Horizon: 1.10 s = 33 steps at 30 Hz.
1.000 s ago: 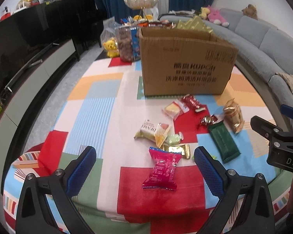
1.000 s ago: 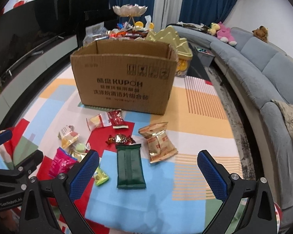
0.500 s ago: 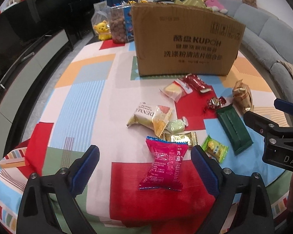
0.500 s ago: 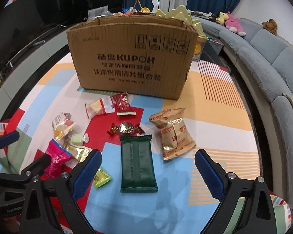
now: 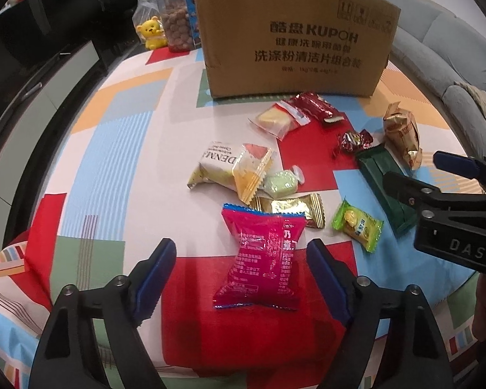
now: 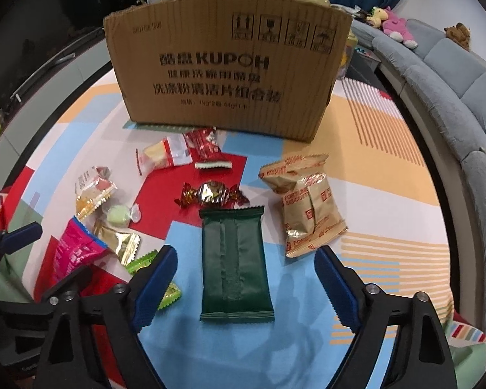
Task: Organize snacks
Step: 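Lower left tool onto pink-red pastry while right tool grasps dark green bar, then lift pink-red pastry and green bar and carry both over the cardboard box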
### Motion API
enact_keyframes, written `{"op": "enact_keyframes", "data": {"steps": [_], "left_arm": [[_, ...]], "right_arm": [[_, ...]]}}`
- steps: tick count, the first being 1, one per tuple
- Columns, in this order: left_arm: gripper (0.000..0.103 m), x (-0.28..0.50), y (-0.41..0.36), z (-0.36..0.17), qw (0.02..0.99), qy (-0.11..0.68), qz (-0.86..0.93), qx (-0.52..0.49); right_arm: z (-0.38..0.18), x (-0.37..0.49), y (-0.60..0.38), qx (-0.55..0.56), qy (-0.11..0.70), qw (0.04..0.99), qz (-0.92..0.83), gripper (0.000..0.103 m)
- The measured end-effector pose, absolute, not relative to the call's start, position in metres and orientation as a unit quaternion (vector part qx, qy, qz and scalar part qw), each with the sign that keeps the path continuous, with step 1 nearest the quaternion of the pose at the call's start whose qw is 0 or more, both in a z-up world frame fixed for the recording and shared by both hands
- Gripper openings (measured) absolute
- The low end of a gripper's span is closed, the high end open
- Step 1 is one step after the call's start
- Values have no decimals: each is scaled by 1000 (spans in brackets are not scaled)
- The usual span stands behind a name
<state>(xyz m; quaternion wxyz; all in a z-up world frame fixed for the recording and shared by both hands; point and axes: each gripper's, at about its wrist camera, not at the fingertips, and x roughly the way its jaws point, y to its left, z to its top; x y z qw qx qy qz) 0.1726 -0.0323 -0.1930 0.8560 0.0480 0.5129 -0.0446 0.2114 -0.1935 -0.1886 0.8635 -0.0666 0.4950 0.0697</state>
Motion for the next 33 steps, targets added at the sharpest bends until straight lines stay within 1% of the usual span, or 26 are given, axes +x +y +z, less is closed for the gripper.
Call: {"op": "enact_keyframes", "data": {"steps": [2,5,10,14,15,17,21,22,23,24,25,33], "left_arm": [[78,174,-32,-195,855,515,-47,46],[74,175,-32,-198,851,521,-49,41],[70,178,-30,-204,847,528,-49,37],[65,180,-29,-207,845,532,-50,34],[61,180,-29,-207,844,533,-51,33],[55,180,-29,-209,842,537,-55,30],[48,181,-29,-208,843,534,-59,29],[48,181,-30,-208,843,534,-60,29],[45,181,-30,-208,843,534,-61,29],[40,180,-30,-208,843,534,-62,29],[39,180,-30,-208,843,533,-63,29],[36,179,-27,-204,845,531,-65,21]], "right_arm": [[-191,213,-194,-66,498,862,70,82],[-196,214,-192,-67,501,860,71,82],[-204,218,-192,-67,509,855,71,78],[-209,219,-193,-65,515,852,74,71],[-210,220,-193,-65,517,851,74,69],[-212,219,-194,-65,520,849,76,63],[-212,218,-192,-62,519,848,84,56],[-213,218,-191,-60,519,848,87,53],[-213,218,-190,-61,519,848,90,49],[-213,218,-190,-62,519,848,91,48],[-212,218,-190,-62,519,848,91,48],[-209,213,-194,-55,518,848,96,47]]}}
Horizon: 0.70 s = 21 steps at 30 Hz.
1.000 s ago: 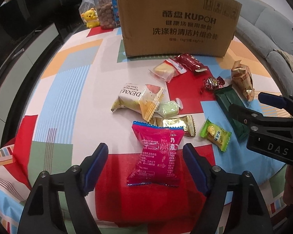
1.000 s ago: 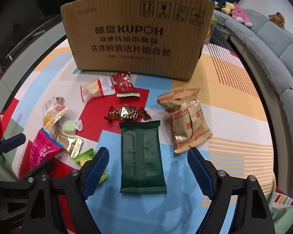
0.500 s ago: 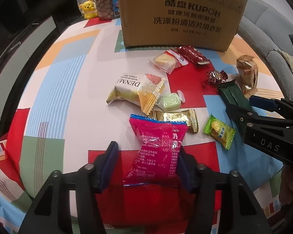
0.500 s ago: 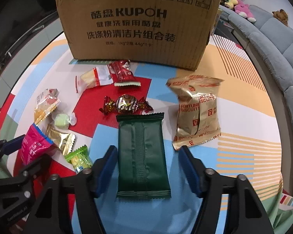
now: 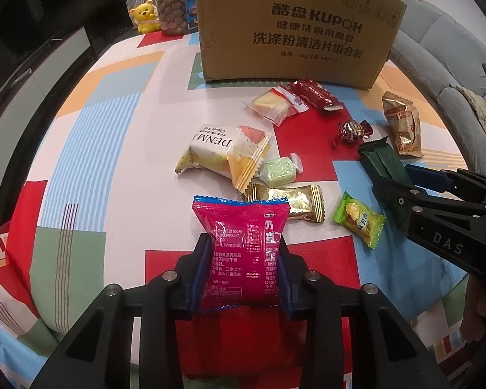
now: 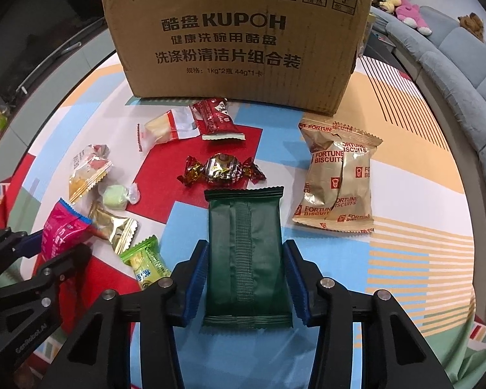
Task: Organize snacks
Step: 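Lift pink-red pastry and green bar and carry both over the cardboard box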
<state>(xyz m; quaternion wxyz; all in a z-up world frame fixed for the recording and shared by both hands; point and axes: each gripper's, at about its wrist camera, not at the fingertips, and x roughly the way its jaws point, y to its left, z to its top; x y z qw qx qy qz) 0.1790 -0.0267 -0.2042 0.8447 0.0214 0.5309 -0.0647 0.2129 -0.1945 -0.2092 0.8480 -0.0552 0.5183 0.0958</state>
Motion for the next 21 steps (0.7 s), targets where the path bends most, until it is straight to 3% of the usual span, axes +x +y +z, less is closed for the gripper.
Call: {"op": "enact_keyframes", "data": {"steps": [21], "left_arm": [[33,169,-23,-182,862,503,-63,24]], "right_arm": [[-175,196,-194,-53,487,866,101,47]]}}
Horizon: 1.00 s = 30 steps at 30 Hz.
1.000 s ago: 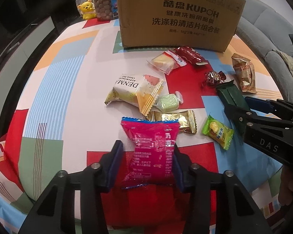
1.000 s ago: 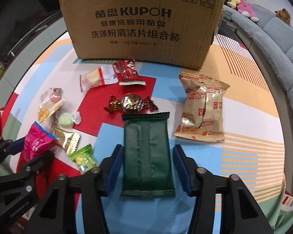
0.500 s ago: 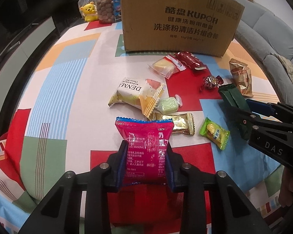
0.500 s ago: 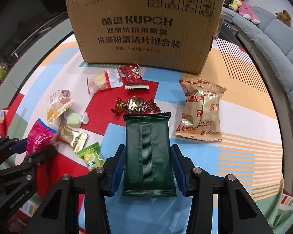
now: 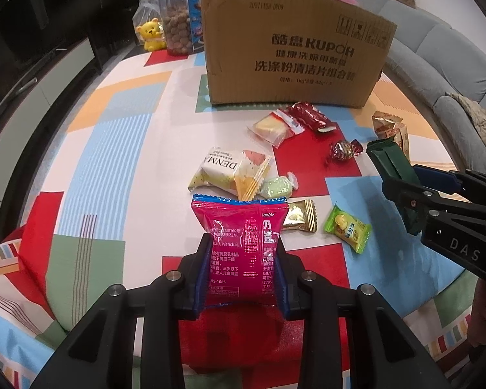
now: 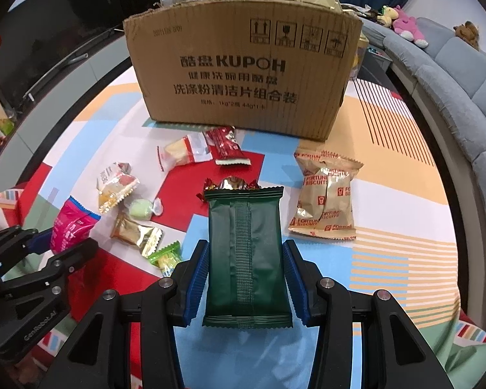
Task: Organize snacks
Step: 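Lift pink-red pastry and green bar and carry both over the cardboard box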
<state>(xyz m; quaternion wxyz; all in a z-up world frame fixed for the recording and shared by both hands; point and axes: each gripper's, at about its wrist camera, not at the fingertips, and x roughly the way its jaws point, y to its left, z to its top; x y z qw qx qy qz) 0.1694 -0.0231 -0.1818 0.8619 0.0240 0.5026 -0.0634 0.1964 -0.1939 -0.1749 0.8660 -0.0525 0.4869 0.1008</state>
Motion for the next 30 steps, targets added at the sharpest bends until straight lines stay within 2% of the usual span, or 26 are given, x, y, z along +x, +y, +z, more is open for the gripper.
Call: {"op": "enact_keyframes", "data": {"steps": [30], "left_arm": [[33,190,-28,-101,897,438,-56,22]], "right_arm": [[-108,199,-207,-24,442,893,78,47]]}}
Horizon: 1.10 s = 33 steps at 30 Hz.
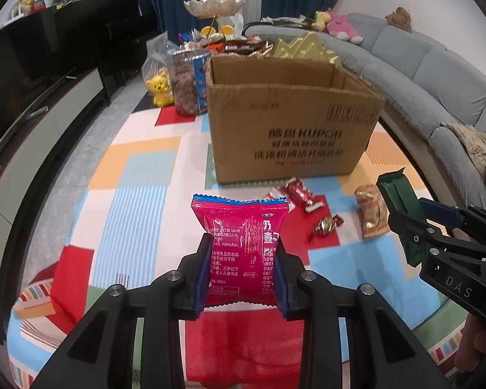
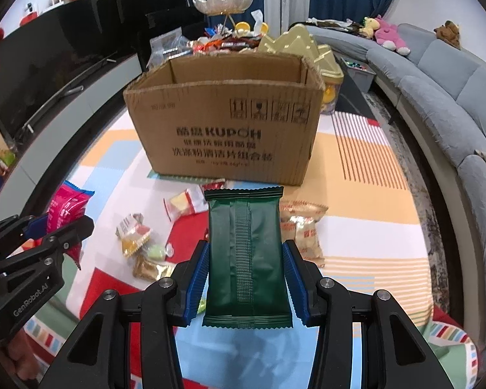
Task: Organize snacks
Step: 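Lift pink-red pastry and green bar and carry both over the cardboard box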
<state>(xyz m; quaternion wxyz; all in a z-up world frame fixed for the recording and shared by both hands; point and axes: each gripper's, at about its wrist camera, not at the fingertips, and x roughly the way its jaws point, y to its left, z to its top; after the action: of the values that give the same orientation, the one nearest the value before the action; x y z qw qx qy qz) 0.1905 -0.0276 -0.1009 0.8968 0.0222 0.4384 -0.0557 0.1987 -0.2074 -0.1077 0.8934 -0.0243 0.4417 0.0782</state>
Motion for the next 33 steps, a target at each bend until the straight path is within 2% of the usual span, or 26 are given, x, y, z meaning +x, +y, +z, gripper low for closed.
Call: {"op": "enact_keyframes", "data": {"steps": [33], "left_arm": [[33,248,-40,-31,920,386,-63,31]], "right_arm": [[-36,242,-209,-22,372,925,69,47]]}}
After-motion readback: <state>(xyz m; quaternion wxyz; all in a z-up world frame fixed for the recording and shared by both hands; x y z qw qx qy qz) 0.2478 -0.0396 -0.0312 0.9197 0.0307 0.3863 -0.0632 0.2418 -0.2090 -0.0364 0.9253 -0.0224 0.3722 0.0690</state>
